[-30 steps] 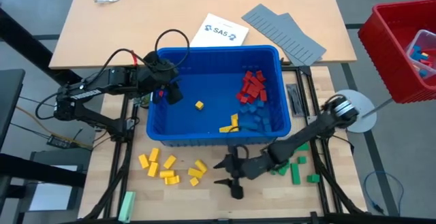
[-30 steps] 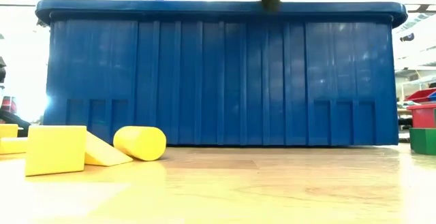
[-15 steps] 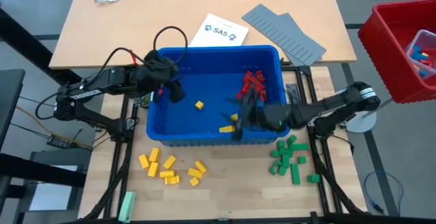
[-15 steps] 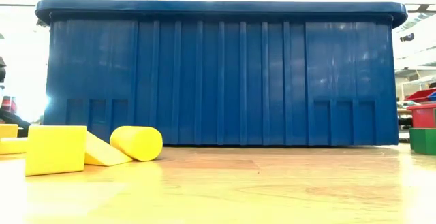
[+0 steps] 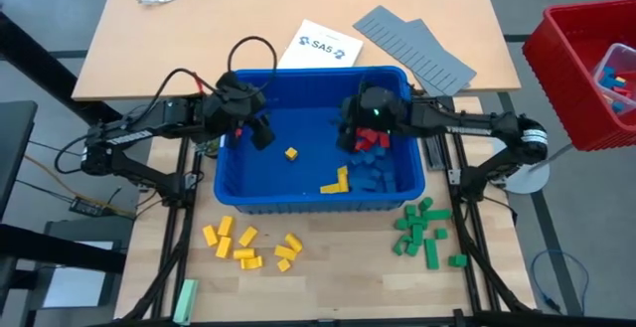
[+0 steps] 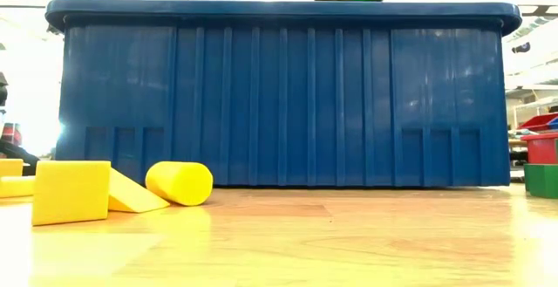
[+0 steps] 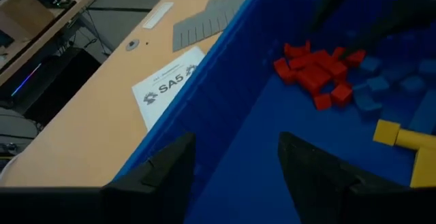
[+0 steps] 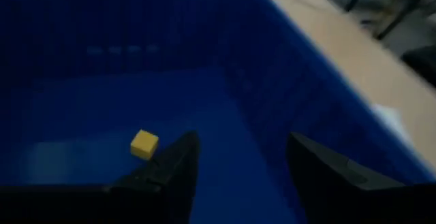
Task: Sort blocks
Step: Remove the yellow block from the blue bin
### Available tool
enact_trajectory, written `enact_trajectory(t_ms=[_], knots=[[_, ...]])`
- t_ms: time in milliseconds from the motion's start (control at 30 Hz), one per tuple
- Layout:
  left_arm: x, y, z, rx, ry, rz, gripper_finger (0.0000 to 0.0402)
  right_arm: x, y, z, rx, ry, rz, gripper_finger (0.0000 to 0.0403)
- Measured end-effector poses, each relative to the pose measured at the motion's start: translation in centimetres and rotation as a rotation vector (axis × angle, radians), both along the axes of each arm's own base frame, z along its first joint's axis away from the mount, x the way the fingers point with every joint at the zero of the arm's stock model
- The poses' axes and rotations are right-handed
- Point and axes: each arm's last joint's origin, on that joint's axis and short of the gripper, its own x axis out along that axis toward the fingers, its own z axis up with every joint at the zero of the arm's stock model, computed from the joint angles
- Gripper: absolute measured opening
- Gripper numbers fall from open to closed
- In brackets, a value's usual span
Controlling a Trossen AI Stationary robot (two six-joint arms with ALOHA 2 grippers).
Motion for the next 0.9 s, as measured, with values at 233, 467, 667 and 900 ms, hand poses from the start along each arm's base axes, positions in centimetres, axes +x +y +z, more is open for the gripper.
enact_trajectory(t_ms=[233,467,667,900], knots=[[1.9,0.9,-1.5,-0.041,0.049,0.010,0.0219,0.4,-4.3,-3.0,0.180,0.048,0.167,0.0195],[3.6,2.7,-3.2,-0.117,0.091,0.024,0.0219,1.7,-5.8,-6.8,0.268,0.149,0.237,0.0194],[4.9,4.7,-5.1,-0.273,0.096,0.023,0.0219,2.5,-6.1,-9.3,0.327,0.205,0.267,0.0189],[8.6,6.5,-10.7,-0.435,0.243,0.091,0.0219,1.5,-5.5,-7.4,0.390,0.164,0.200,0.0185]])
